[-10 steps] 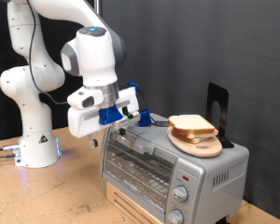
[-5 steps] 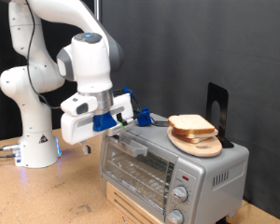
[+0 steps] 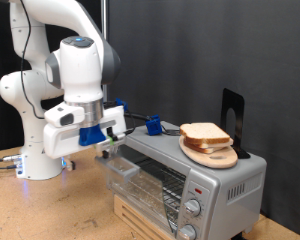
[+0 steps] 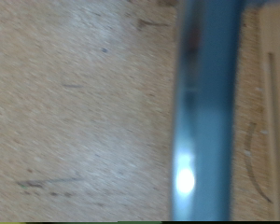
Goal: Make a piece of toast with the oven
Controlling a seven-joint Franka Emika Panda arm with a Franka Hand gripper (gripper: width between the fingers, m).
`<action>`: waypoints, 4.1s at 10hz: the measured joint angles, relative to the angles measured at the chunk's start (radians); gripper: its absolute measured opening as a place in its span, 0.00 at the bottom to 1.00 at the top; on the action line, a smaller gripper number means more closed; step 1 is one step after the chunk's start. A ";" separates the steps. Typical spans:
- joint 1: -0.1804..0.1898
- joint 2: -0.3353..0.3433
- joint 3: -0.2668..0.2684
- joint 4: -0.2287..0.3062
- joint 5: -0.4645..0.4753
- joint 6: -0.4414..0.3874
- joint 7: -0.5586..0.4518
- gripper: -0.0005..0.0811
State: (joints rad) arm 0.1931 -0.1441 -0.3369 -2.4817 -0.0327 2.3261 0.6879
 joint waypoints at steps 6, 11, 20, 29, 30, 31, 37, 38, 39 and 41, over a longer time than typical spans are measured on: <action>-0.064 0.117 -0.032 0.028 -0.036 0.101 0.036 1.00; -0.067 0.079 -0.037 0.050 0.011 -0.065 -0.126 1.00; -0.041 -0.066 -0.005 0.178 0.491 -0.212 -0.436 1.00; 0.020 -0.186 0.187 0.175 0.226 -0.210 -0.473 1.00; 0.002 -0.202 0.226 0.166 0.134 -0.210 -0.443 1.00; 0.003 -0.199 0.220 0.166 0.178 -0.212 -0.447 1.00; 0.097 -0.283 0.274 0.139 0.282 -0.215 -0.683 1.00; 0.097 -0.319 0.305 0.110 0.268 -0.176 -0.660 1.00; 0.096 -0.357 0.332 0.084 0.261 -0.159 -0.619 1.00; 0.093 -0.424 0.374 0.039 0.259 -0.155 -0.518 1.00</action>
State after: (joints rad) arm 0.2862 -0.5683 0.0366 -2.4423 0.2260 2.1711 0.1698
